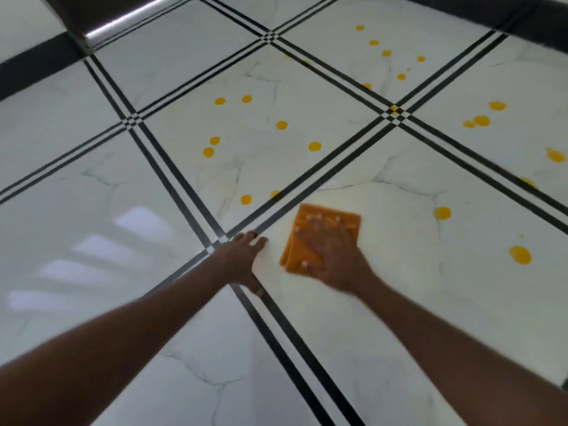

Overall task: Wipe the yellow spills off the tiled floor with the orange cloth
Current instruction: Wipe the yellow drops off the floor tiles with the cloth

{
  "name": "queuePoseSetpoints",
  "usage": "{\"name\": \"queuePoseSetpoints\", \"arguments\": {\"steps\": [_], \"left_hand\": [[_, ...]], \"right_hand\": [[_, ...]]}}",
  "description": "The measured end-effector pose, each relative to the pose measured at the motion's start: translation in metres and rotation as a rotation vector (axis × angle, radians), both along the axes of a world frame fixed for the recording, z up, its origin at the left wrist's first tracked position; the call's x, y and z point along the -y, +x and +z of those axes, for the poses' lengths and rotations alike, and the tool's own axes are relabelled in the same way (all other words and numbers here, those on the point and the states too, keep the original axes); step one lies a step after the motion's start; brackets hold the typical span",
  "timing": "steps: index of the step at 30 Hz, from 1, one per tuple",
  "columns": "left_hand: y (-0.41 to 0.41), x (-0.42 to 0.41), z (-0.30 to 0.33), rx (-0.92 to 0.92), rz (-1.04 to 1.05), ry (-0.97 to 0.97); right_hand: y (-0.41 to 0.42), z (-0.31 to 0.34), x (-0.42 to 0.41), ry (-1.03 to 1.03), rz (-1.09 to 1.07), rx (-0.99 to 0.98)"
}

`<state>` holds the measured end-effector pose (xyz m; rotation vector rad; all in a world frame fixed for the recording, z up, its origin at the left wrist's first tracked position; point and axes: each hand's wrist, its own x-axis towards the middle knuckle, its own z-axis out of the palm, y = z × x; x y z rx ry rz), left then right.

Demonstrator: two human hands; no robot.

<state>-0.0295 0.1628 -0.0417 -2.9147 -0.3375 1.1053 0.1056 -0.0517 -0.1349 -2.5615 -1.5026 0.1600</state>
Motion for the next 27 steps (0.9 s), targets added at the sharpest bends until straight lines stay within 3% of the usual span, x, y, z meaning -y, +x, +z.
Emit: {"name": "queuePoseSetpoints", "arguments": {"steps": [2, 4, 8, 9, 11, 13, 15, 18, 19, 21, 24, 27], "left_hand": [[0.030, 0.012, 0.015, 0.130, -0.051, 0.016], [0.065, 0.032, 0.023, 0.290, -0.074, -0.025], [0.098, 0.102, -0.004, 0.225, -0.008, -0.151], [0.094, 0.117, -0.016, 0.184, 0.003, -0.143], [0.086, 0.135, -0.037, 0.177, 0.018, -0.092], [0.082, 0.132, -0.045, 0.195, 0.024, -0.080], [0.082, 0.126, -0.044, 0.210, 0.022, -0.085], [0.081, 0.125, -0.049, 0.228, 0.022, -0.096], [0.080, 0.124, -0.051, 0.232, 0.021, -0.099], [0.080, 0.123, -0.051, 0.235, 0.021, -0.109], [0.084, 0.125, -0.047, 0.224, 0.016, -0.086], [0.088, 0.131, -0.044, 0.195, 0.023, -0.069]], "right_hand": [[0.070, -0.016, 0.021, 0.063, -0.279, 0.080], [0.116, -0.016, 0.068, -0.010, -0.497, 0.097], [0.068, -0.003, 0.104, 0.033, -0.867, 0.044], [0.040, -0.003, 0.098, 0.002, -0.875, 0.032], [0.006, -0.003, 0.095, -0.068, -0.669, -0.001], [0.025, -0.002, 0.104, -0.136, -0.329, 0.003], [0.081, -0.002, 0.122, -0.182, -0.167, 0.021], [0.163, 0.008, 0.158, -0.242, -0.453, -0.027], [0.177, 0.011, 0.175, -0.277, -0.550, -0.094], [0.180, 0.009, 0.218, -0.223, -0.638, -0.044], [0.134, 0.002, 0.267, -0.192, -0.654, 0.054], [0.048, -0.003, 0.237, -0.120, -0.690, 0.019]]}}
